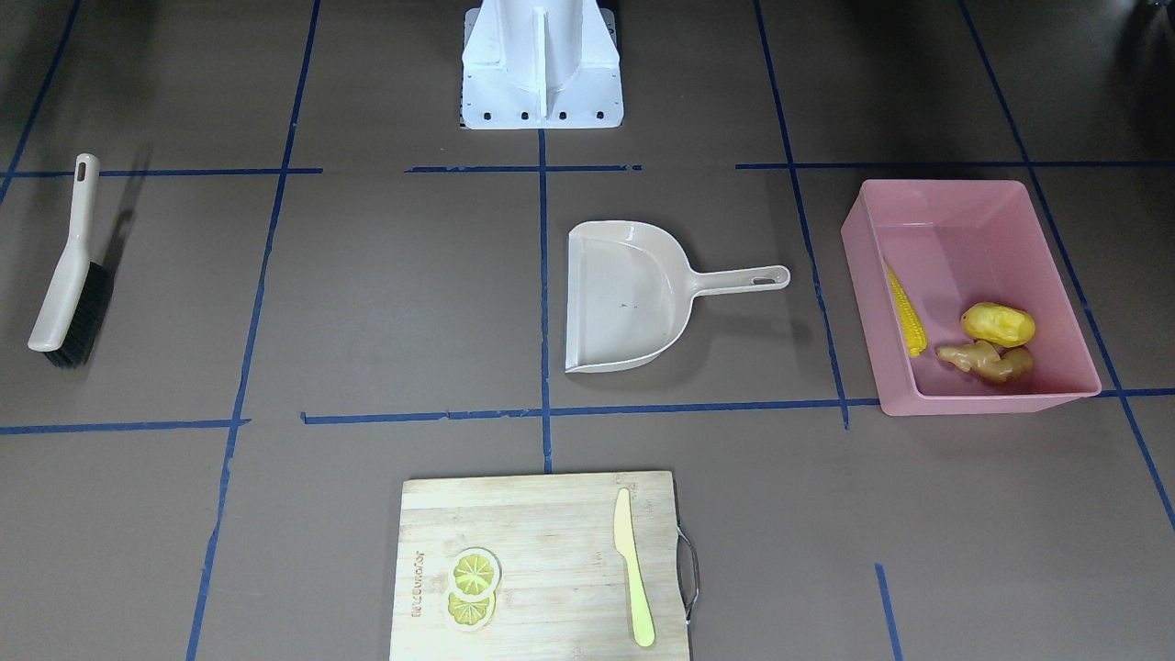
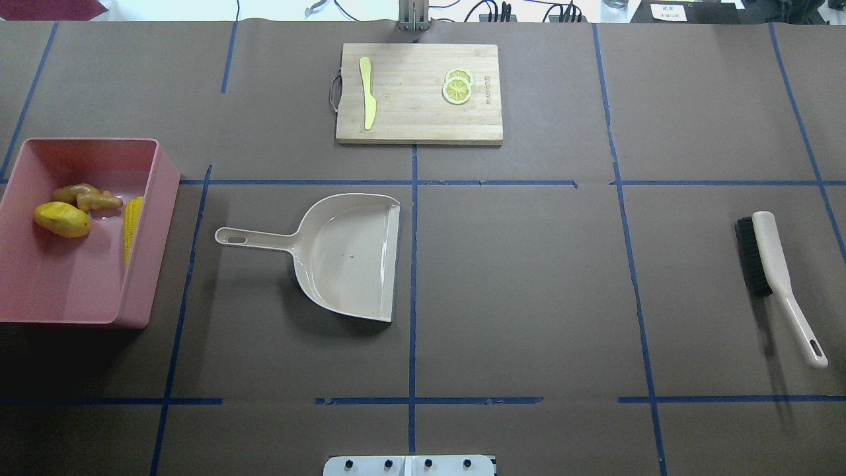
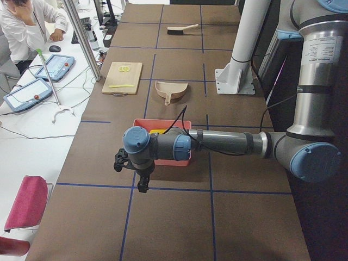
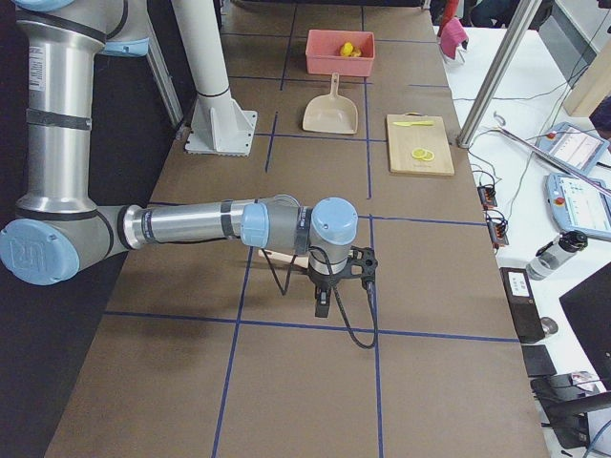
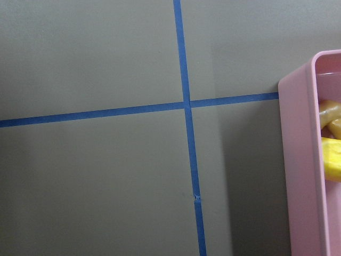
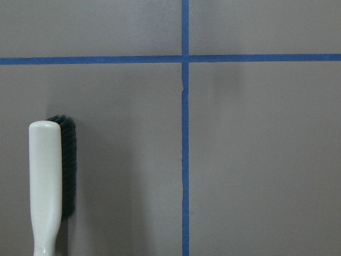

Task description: Sweep and dump trash into bin

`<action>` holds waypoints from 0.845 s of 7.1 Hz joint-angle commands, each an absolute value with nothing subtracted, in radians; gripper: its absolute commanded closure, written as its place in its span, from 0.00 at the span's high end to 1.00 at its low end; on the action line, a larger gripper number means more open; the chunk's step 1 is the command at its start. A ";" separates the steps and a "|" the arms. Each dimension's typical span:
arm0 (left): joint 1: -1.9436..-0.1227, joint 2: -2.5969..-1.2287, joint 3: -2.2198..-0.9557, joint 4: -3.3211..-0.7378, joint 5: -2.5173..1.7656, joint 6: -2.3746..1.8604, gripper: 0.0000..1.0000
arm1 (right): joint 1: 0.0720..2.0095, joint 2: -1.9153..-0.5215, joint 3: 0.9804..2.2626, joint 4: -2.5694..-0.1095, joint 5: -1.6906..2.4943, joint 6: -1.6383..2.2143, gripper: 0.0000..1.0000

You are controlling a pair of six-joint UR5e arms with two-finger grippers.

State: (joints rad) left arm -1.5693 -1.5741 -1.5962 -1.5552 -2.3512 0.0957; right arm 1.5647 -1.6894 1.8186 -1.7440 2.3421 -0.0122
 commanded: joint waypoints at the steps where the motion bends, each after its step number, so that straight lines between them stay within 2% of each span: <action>1: -1.571 -1.566 -1.602 -1.548 -2.299 0.098 1.00 | 1.562 -1.687 1.810 -1.744 2.345 -0.011 1.00; 6: -1.563 -1.579 -1.603 -1.479 -2.338 0.106 1.00 | 1.560 -1.678 1.813 -1.732 2.431 -0.014 1.00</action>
